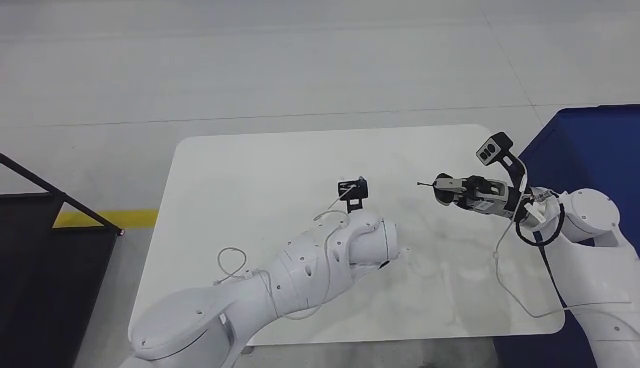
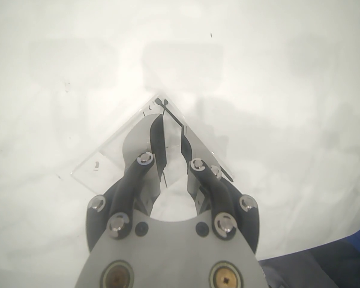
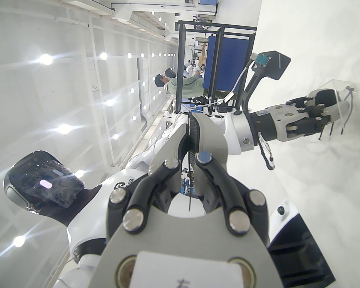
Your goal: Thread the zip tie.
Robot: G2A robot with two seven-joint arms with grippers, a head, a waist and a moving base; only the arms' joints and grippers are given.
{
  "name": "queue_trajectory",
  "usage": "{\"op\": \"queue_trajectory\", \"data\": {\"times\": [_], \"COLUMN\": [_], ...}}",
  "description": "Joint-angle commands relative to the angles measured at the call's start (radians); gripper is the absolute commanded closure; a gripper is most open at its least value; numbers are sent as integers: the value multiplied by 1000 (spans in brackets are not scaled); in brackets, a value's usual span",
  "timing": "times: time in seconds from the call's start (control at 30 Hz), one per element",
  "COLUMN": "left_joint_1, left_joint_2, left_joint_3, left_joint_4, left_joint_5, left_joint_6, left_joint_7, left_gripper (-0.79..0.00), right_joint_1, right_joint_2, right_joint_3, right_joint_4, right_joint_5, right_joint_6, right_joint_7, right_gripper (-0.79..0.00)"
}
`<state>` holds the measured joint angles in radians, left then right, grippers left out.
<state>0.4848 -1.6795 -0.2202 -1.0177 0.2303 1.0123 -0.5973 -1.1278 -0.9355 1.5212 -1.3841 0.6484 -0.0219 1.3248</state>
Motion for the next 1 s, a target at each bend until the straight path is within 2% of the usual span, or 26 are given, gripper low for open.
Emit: {"op": "queue_trajectory", "data": {"times": [0.0,0.1,0.13,0.17,0.57,0.97], "left_joint_1": [0,-1,-1,-2,-11,-9], "left_joint_2": [-4,-8,-9,-10,-25,-52], "left_joint_3": [-3,-7,-5,2,23,5], "left_joint_4": [5,14,14,13,32,97], "left_joint_5": [10,28,36,46,133,161], "left_joint_6": [0,0,0,0,0,-43], "left_joint_7": [-6,-18,-27,-41,-136,-167], "left_gripper": [-92,-114,-74,-68,-169,-172], "right_joint_1": [0,0,0,0,0,0], "right_joint_2": [0,0,0,0,0,0], "right_joint_3": [0,0,0,0,0,0], "right_joint_4": [0,0,0,0,0,0], "right_joint_5": [0,0,0,0,0,0], "right_joint_6": [0,0,0,0,0,0], "right_joint_7": [0,0,0,0,0,0], "right_gripper": [0,0,0,0,0,0]}}
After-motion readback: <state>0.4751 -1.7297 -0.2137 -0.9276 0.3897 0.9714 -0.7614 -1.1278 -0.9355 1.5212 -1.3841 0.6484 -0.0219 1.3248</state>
